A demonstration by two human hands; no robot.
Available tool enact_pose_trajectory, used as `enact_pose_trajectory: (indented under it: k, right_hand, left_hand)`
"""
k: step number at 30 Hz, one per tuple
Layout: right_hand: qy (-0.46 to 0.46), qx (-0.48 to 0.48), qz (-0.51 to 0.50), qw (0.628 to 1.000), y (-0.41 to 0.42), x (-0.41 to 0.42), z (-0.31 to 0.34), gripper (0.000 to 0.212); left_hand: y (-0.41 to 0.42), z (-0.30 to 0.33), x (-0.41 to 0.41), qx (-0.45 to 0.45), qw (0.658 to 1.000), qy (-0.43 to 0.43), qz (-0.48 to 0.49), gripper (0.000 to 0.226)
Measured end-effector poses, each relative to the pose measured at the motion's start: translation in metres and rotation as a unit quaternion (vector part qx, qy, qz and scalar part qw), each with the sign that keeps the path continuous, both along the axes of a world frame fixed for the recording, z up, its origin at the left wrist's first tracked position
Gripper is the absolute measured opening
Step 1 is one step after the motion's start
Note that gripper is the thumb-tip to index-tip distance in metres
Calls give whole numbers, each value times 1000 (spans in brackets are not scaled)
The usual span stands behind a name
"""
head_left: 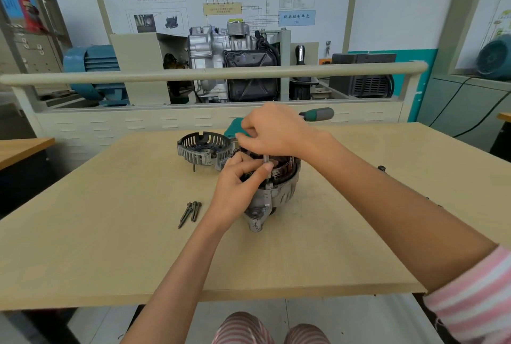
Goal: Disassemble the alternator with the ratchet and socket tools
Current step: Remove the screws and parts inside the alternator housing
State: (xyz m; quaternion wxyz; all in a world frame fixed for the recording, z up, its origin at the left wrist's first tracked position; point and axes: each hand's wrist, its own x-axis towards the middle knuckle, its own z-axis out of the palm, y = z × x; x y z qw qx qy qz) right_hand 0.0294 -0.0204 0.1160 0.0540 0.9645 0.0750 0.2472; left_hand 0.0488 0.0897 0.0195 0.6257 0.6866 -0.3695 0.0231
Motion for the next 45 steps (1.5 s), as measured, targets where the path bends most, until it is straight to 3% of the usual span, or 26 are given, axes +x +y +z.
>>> enact_pose_trajectory:
  k: [3,6,8,14,17,21,23,26,28,32,36,38,42,45]
  right_hand:
    - [-18,-4,-39,999,3,-1,-3,37]
    - [-71,-12,-208,976,11,1,-12,33]
    - [-81,-21,-265,961,18,2,-15,37]
    - [-97,-50,-153,982,15,0,-12,24]
    - [-71,-60,-54,994,9,-1,-9,38]
    - [-18,11,8,1000,0,-6,-2,42]
    - [-27,-5,-28,999,3,-6,-4,39]
    - [-57,-30,-192,979,15,0,-9,26]
    - [-59,-44,-244,967,25,2,-11,27]
    - [-62,-43,-157,985,14,2,-7,24]
    - [-24,-27,-13,999,0,-2,-3,39]
    - [-11,-15,13,1000,-1,-4,-1,41]
    - [-31,-28,-42,998,7,-4,-5,41]
    - [-48,-14,-209,977,14,0,-8,31]
  left_hand:
    - [-1,0,3,-10,1000,3,5,11]
    - [-4,-1,4,-11,1000,0,11,12]
    - [-5,-1,5,-14,1000,3,13,16]
    - [-1,0,2,-2,1000,6,4,20]
    - [1,1,1,9,1000,3,-6,20]
    - [1,0,3,3,1000,7,-13,9]
    - [0,-1,4,-11,1000,15,-4,8]
    - [-5,0,1,-15,1000,14,18,16]
    - [-6,0,0,-15,1000,13,24,23]
    - [-2,1,-2,2,1000,13,9,13]
    - [-1,1,0,16,1000,6,-3,8]
    - [0,1,1,20,1000,1,-6,9]
    - [0,1,2,5,1000,1,4,9]
    - [-3,1,1,13,1000,0,18,5]
